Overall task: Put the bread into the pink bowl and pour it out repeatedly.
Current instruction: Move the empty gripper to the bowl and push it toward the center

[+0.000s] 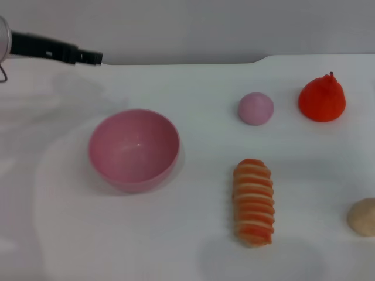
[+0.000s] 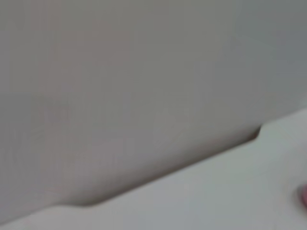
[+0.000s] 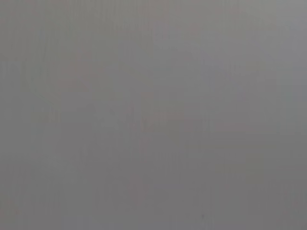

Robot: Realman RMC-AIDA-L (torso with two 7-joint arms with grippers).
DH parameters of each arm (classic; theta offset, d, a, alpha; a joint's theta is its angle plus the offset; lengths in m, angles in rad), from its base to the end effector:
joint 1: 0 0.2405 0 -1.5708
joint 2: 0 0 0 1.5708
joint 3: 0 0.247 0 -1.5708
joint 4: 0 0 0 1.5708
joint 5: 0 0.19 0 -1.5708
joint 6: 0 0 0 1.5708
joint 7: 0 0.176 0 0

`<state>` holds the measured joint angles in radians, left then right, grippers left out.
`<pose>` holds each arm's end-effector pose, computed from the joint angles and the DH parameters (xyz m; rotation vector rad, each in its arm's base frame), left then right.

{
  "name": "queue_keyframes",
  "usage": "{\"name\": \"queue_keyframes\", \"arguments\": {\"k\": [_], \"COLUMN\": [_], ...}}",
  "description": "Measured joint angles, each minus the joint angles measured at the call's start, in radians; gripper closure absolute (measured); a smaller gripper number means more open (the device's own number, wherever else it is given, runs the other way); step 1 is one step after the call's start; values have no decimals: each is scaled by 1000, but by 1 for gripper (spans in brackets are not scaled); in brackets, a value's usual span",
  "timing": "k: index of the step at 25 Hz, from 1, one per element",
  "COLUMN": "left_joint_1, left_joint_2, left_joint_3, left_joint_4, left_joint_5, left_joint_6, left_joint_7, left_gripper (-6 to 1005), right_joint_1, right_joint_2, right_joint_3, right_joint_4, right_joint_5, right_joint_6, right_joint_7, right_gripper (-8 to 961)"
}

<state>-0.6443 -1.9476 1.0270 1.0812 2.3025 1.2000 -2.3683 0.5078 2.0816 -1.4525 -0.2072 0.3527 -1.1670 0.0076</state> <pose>-0.2132 0.4237 0.0559 -2.3021 -1.0021 -0.1490 0.2974 0.3874 0.0803 -1.2683 0.3948 0.6733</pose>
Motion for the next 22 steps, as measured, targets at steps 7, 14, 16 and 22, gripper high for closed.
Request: {"name": "queue_keyframes", "arguments": {"k": [7,14,16,22], "left_joint_1": [-8,-9,-9,-9], "left_joint_2": [-31,-47,-52,-68], "left_joint_3": [-1,-1,-1,-1], "left_joint_4": [48,69,69,71], "left_joint_5": [163,226,227,228], "left_joint_6": [91,139,150,188], "left_joint_7": [-80,-127,-127,-117], "left_gripper": [269,267,271,276], "right_joint_1": [-1,1,0,0], "right_joint_2": [0,-1,-1,-2], "right_joint_3": [0,-2,-2,-2], "right_joint_4": [0,0,1,2], "right_joint_5": [-2,-2,-2,-2], "right_joint_6": [-2,4,4,6], "right_joint_7": [0,0,0,0], "right_gripper": [255,255,255,255]}}
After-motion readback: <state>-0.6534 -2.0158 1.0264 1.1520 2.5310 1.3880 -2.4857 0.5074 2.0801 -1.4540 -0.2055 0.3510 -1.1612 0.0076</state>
